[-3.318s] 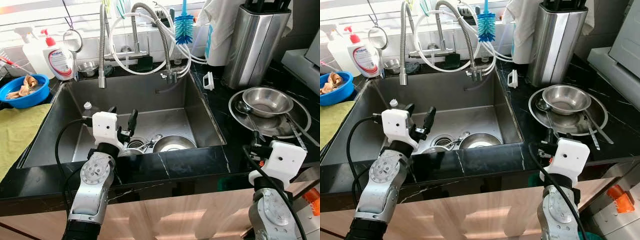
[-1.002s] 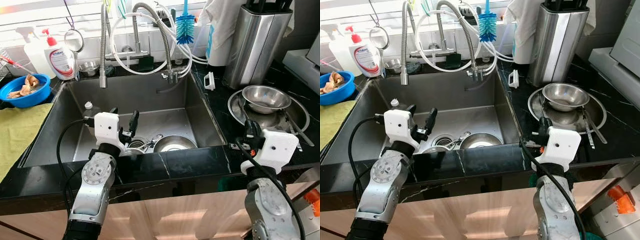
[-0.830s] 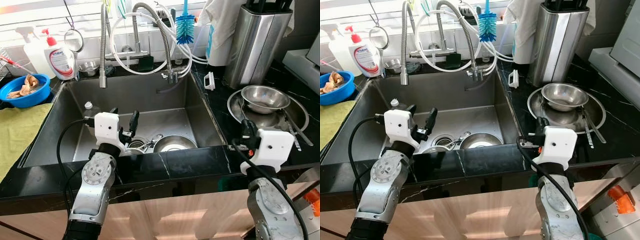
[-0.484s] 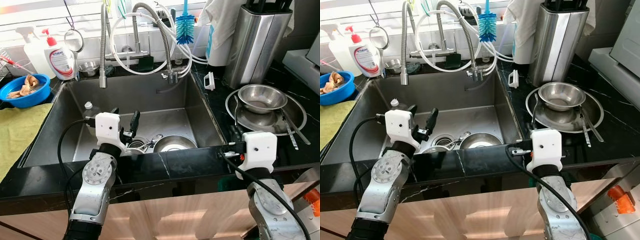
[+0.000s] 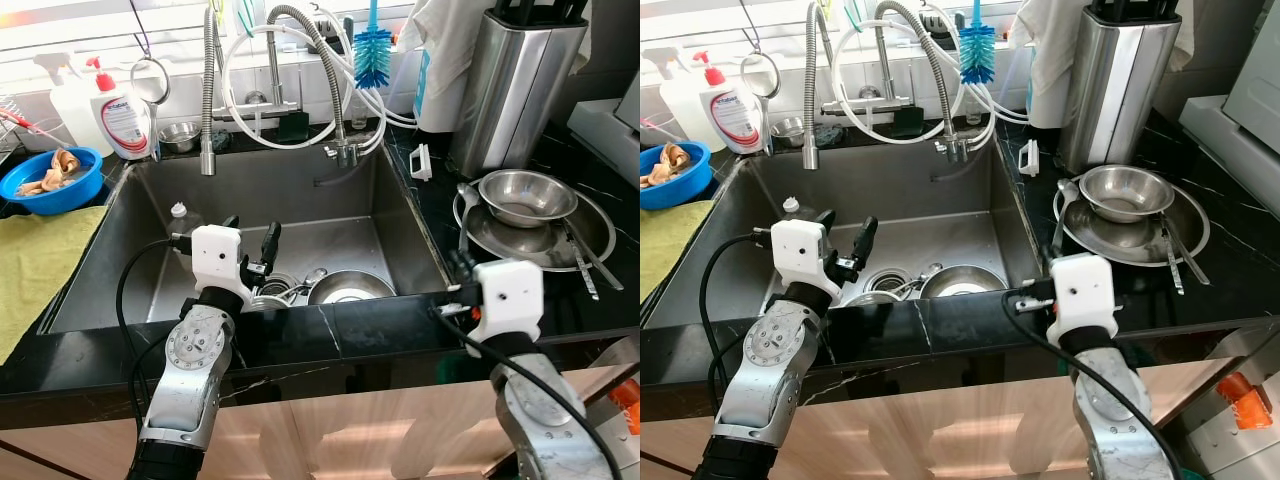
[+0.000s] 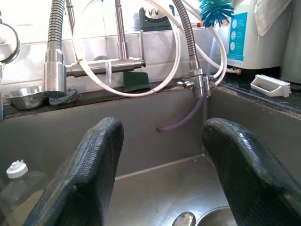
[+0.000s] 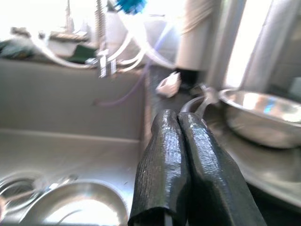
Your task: Kitchen organization
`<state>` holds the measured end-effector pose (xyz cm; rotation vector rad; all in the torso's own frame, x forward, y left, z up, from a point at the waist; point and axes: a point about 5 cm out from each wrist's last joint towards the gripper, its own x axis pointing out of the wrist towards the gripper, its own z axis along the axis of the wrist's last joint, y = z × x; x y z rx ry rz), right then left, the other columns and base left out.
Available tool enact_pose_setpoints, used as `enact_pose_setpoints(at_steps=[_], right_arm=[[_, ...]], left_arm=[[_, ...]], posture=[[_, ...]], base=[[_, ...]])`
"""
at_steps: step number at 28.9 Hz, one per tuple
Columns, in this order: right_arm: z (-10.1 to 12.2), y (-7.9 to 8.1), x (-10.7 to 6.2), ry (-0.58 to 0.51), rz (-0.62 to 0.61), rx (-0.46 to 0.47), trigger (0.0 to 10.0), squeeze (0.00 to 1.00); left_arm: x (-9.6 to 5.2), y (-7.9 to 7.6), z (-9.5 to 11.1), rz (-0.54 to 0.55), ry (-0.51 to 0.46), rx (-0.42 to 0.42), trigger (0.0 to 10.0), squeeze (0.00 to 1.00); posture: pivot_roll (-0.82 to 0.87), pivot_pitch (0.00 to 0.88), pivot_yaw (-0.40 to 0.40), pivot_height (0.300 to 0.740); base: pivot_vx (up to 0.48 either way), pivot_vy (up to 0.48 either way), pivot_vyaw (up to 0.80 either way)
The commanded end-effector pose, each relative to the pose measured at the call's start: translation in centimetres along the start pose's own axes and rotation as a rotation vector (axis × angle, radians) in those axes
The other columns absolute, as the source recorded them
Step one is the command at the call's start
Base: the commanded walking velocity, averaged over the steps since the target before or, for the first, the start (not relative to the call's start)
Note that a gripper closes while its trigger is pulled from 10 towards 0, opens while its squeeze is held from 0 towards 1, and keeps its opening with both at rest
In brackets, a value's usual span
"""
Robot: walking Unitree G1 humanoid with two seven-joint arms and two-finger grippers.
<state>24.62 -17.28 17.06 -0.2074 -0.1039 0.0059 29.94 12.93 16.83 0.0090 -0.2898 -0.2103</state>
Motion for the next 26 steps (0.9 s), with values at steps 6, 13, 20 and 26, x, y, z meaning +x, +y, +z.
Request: enact_pose_setpoints(at_steps=[6,13,20,26], right_arm=[[2.7,-1.7,0.4,-0.14,-0.118,0.075,10.0,0.0],[3.3,-1.9,0.6,-0.169,-0.135,0.086,10.0,0.0],[3.4,-1.8,0.6,-0.179,-0.133,0.119,0.0,0.0],[3.7,-2.0,0.7,-0.196,-0.151,0.119,0.0,0.0]], left_arm=[[0.0,0.1,-0.2,0.008,0.011,-0.002,10.0,0.0],[0.0,0.0,-0.3,0.005,0.011,-0.007,10.0,0.0],[0.1,0.0,-0.2,0.006,0.009,-0.008,10.0,0.0],[0.2,0.0,-0.2,0.006,0.007,-0.013,10.0,0.0]], posture=[[-0.14,0.0,0.076,0.74],[-0.14,0.0,0.076,0.74],[-0.13,0.0,0.076,0.74],[-0.13,0.0,0.076,0.74]], base=[[0.0,0.0,0.0],[0.0,0.0,0.0],[0.0,0.0,0.0],[0.0,0.0,0.0]])
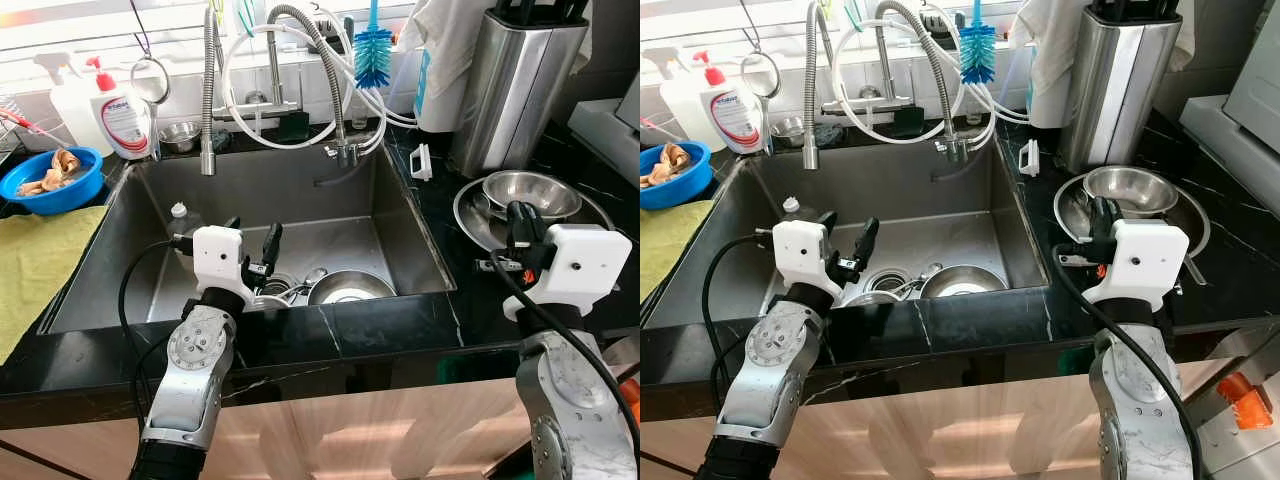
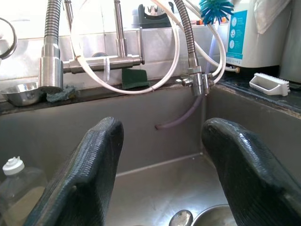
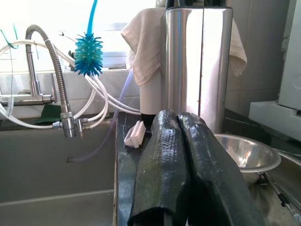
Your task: Kitchen organization
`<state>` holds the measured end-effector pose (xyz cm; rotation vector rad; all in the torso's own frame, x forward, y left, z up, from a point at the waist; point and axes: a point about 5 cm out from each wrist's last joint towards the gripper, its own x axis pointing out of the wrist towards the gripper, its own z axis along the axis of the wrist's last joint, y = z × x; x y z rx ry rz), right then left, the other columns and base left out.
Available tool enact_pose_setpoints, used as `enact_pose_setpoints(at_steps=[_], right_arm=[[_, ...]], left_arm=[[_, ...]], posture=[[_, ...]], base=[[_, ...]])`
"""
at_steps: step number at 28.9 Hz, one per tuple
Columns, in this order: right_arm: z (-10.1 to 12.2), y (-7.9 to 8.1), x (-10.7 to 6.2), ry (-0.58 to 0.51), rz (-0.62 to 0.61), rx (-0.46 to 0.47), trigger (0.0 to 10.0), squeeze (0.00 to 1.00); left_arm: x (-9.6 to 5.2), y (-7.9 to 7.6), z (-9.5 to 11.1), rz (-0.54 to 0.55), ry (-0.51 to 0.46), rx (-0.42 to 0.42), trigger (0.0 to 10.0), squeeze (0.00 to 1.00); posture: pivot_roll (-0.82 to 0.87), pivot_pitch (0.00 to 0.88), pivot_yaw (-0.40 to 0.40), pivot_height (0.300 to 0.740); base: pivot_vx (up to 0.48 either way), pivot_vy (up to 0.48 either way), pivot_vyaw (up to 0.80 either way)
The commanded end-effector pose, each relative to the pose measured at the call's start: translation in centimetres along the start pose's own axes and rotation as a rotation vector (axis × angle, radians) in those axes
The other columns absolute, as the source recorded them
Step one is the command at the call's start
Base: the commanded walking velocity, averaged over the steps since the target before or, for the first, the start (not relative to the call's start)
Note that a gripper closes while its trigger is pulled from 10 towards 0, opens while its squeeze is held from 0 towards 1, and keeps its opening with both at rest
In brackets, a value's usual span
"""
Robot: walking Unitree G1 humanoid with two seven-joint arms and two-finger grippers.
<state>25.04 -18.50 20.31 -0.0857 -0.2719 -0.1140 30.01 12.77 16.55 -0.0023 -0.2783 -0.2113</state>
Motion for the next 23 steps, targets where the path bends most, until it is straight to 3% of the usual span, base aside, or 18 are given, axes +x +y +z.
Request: enact_pose_setpoints(at_steps=[1,23], right_arm=[[0.9,-0.1,0.1,-0.043,-0.008,0.008,0.0,0.0],[5.5,-0.8,2.1,-0.193,-0.034,-0.044,0.0,0.0]], left_arm=[[0.2,0.2,0.1,0.005,-0.004,-0.001,10.0,0.0],[0.3,0.2,0.0,0.02,-0.006,-0.017,10.0,0.0]], posture=[[-0.13,0.0,0.076,0.74],[-0.14,0.0,0.075,0.74]], base=[[0.0,0.0,0.0],[0.0,0.0,0.0]])
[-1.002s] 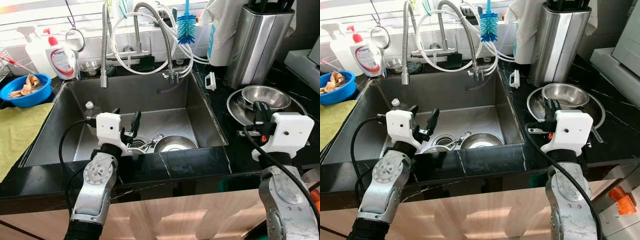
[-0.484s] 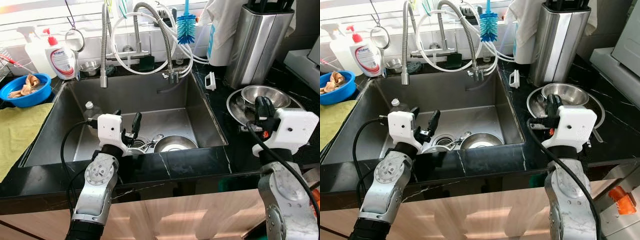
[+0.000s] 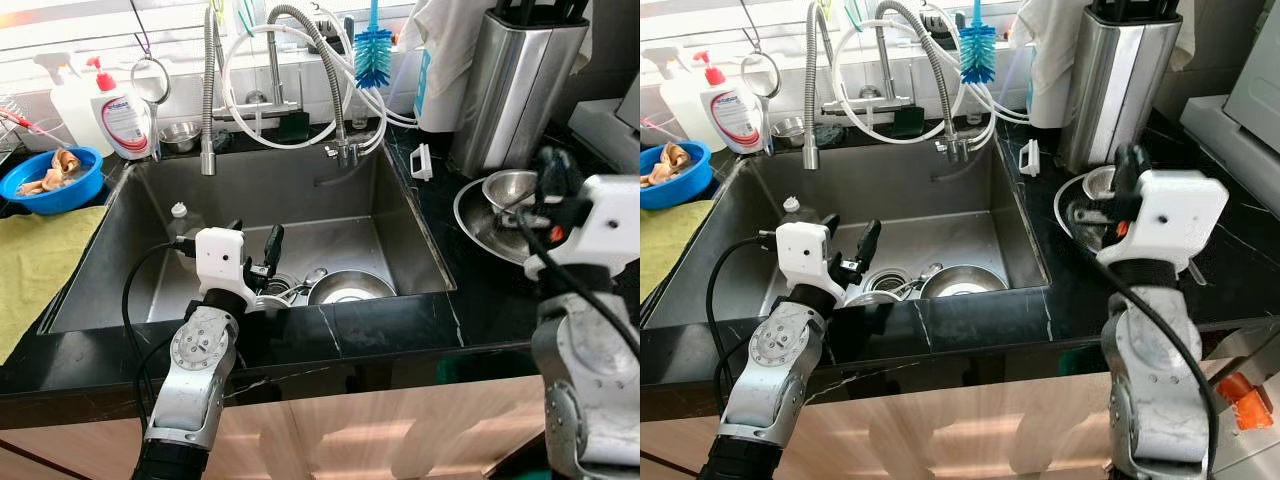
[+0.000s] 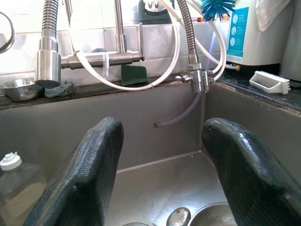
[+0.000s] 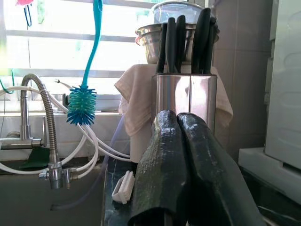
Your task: Kitchen organization
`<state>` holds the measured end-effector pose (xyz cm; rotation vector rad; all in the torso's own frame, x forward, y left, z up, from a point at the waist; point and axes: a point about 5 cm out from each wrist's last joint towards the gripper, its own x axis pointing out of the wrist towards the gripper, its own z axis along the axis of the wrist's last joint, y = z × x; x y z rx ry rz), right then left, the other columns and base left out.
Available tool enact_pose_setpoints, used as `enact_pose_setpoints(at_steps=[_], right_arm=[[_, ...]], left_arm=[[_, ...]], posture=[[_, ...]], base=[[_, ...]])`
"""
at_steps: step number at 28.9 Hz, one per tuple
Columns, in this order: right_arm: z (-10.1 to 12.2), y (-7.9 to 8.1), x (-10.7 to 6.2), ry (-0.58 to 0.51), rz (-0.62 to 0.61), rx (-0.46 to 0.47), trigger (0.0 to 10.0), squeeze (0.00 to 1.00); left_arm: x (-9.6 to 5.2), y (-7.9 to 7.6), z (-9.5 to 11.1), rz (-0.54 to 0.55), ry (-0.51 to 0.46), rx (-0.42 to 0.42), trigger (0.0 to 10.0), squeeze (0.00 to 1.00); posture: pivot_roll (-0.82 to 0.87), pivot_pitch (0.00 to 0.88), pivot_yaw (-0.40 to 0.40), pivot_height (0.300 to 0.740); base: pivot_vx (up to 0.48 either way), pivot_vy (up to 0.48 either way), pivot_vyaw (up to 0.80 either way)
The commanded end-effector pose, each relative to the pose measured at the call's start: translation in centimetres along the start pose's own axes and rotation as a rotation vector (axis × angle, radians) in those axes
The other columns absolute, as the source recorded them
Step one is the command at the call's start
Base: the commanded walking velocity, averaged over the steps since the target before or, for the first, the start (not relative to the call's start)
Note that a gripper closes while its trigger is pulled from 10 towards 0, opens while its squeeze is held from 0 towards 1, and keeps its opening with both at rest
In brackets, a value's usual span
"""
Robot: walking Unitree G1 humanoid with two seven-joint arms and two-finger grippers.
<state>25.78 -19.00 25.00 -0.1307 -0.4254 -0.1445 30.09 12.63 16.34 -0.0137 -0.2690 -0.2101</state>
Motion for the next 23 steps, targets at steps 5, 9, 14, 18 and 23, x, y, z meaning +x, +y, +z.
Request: enact_pose_setpoints(at_steps=[5,9,14,18,23], right_arm=[[1.2,-0.6,0.6,-0.032,-0.014,-0.013,0.0,0.0],[0.1,-0.9,0.1,0.02,-0.029,0.001,0.0,0.0],[-1.8,-1.2,-1.0,0.103,-0.049,-0.006,0.0,0.0],[-2.2,-1.4,-1.3,0.126,-0.078,0.028,10.0,0.0],[-2.2,-0.8,-1.4,0.123,-0.051,0.054,10.0,0.0]], left_arm=[[0.3,0.4,0.2,0.029,-0.01,-0.017,10.0,0.0],[0.3,0.4,0.2,0.029,-0.01,-0.016,10.0,0.0],[0.2,0.4,0.2,0.03,-0.008,-0.015,10.0,0.0],[0.2,0.5,0.2,0.031,-0.007,-0.012,10.0,0.0],[0.2,0.5,0.2,0.027,-0.004,-0.009,10.0,0.0]], posture=[[-0.15,0.0,0.073,0.74],[-0.14,0.0,0.071,0.74],[-0.14,0.0,0.071,0.74],[-0.14,0.0,0.074,0.74],[-0.13,0.0,0.074,0.74]], base=[[0.0,0.0,0.0],[0.0,0.0,0.0],[0.0,0.0,0.0],[0.0,0.0,0.0],[0.0,0.0,0.0]])
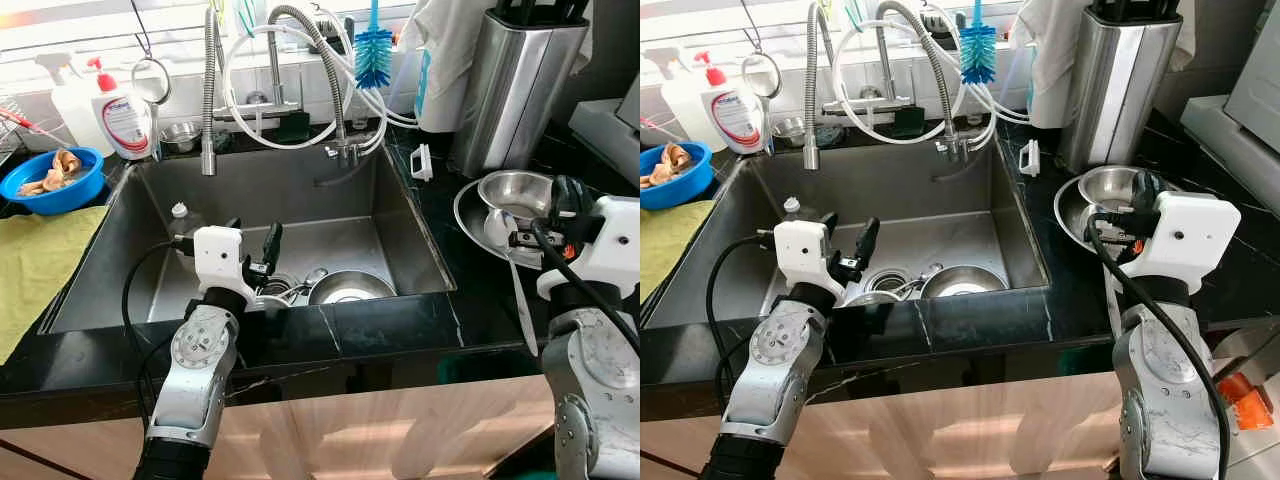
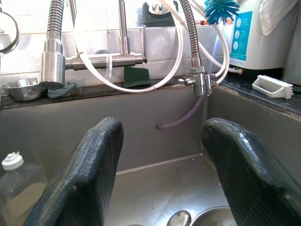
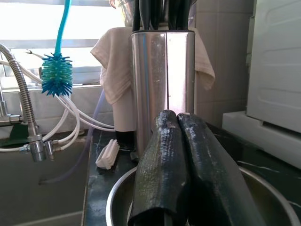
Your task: Kitchen organization
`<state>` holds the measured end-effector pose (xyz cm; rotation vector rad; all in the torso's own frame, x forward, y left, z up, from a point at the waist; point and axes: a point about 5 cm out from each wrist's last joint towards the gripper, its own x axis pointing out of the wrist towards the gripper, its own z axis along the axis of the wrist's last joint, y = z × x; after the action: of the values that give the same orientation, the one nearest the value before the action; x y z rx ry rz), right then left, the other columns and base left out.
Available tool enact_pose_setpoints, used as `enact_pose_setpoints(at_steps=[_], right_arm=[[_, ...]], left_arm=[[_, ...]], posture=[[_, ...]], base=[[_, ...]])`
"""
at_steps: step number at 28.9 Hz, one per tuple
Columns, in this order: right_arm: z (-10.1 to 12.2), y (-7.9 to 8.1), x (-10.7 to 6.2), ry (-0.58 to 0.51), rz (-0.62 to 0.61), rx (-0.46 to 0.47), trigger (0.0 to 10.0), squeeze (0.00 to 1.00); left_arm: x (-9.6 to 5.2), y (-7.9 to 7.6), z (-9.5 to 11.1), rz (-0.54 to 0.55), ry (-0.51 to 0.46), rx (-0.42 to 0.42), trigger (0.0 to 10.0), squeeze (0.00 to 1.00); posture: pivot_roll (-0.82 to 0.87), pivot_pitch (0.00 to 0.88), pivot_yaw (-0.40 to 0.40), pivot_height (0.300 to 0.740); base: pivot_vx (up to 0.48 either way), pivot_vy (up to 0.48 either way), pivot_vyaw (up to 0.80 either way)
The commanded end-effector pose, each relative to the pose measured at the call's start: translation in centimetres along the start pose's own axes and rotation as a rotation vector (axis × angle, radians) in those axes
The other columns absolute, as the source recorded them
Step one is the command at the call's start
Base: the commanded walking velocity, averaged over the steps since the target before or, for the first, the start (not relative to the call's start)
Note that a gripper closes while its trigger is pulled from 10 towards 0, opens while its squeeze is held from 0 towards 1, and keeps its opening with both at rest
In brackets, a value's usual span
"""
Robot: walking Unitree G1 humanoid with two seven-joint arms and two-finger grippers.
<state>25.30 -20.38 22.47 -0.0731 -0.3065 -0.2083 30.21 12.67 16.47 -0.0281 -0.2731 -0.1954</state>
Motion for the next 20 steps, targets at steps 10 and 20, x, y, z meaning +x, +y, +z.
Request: enact_pose_setpoints(at_steps=[10,20], right_arm=[[-0.4,2.7,-1.0,0.062,0.067,0.081,10.0,1.0],[-3.3,4.0,-2.6,0.309,-0.001,0.127,10.0,1.0]], left_arm=[[0.0,0.4,-0.1,-0.002,0.013,0.008,10.0,0.0],[-0.1,0.0,-0.4,-0.021,0.025,0.001,10.0,0.0]], posture=[[-0.14,0.0,0.076,0.74],[-0.14,0.0,0.071,0.74]], base=[[0.0,0.0,0.0],[0.0,0.0,0.0]])
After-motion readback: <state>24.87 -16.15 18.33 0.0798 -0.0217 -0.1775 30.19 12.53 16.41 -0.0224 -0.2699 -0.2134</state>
